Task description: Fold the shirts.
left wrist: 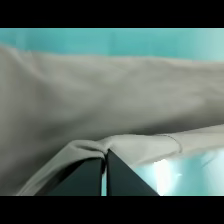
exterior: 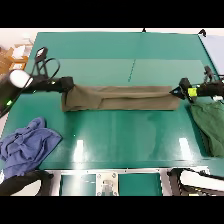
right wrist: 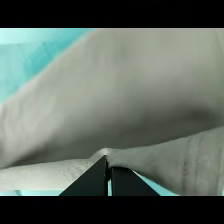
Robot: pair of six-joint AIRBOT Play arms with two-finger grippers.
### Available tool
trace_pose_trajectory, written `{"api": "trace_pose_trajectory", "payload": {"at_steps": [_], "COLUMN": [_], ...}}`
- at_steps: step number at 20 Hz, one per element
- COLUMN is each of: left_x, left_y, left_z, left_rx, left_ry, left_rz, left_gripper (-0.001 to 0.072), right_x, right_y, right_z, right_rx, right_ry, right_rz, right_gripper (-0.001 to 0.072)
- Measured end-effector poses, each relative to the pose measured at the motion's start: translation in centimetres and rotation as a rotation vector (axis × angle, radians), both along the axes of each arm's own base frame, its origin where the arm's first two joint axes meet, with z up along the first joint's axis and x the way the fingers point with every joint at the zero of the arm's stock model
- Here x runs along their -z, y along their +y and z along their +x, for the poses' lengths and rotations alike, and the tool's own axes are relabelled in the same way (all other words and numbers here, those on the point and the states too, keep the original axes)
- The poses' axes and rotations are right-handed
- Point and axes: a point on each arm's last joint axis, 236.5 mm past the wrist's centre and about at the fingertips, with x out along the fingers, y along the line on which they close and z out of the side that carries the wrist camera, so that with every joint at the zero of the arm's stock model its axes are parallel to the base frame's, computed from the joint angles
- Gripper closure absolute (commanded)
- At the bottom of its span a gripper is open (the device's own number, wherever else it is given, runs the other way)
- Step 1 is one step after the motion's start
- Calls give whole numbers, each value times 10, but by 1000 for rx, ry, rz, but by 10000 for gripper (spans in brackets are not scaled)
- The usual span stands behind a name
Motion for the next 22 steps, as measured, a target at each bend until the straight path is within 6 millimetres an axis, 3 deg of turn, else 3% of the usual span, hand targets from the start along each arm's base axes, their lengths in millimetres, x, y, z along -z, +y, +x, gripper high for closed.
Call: {"api": "trace_pose_trajectory", "payload": {"at_steps": [1,2,3,4,7,10,11,12,13,18,20,21,22], "left_x": [8,18,28,35,38,25,24,26,27,32,33,33,33], "left_y": [-1,-2,-3,-4,3,22,29,36,41,41,31,21,12], "left_z": [17,34,51,65,98,111,109,106,102,82,76,73,71], "left_rx": [5,9,11,12,3,-2,-2,1,7,53,82,102,120], "left_ry": [4,8,11,11,-23,-20,2,30,59,150,167,169,170], "left_rz": [12,23,32,38,62,72,71,72,72,66,64,61,62], "left_gripper": [674,427,60,44,47,54,283,618,675,677,677,677,677], "right_x": [9,20,30,39,44,36,38,41,47,86,95,99,104], "right_y": [-2,-5,-8,-10,-26,-54,-63,-72,-77,-79,-65,-56,-51], "right_z": [15,31,44,58,78,69,61,52,44,22,25,26,29], "right_rx": [3,11,15,19,7,-62,-83,-100,-120,-206,-242,-259,-272], "right_ry": [9,17,26,32,38,43,59,77,95,162,157,156,153], "right_rz": [10,21,36,54,95,87,79,73,67,83,120,142,138], "right_gripper": [563,342,190,179,179,178,178,178,178,195,247,297,510]}}
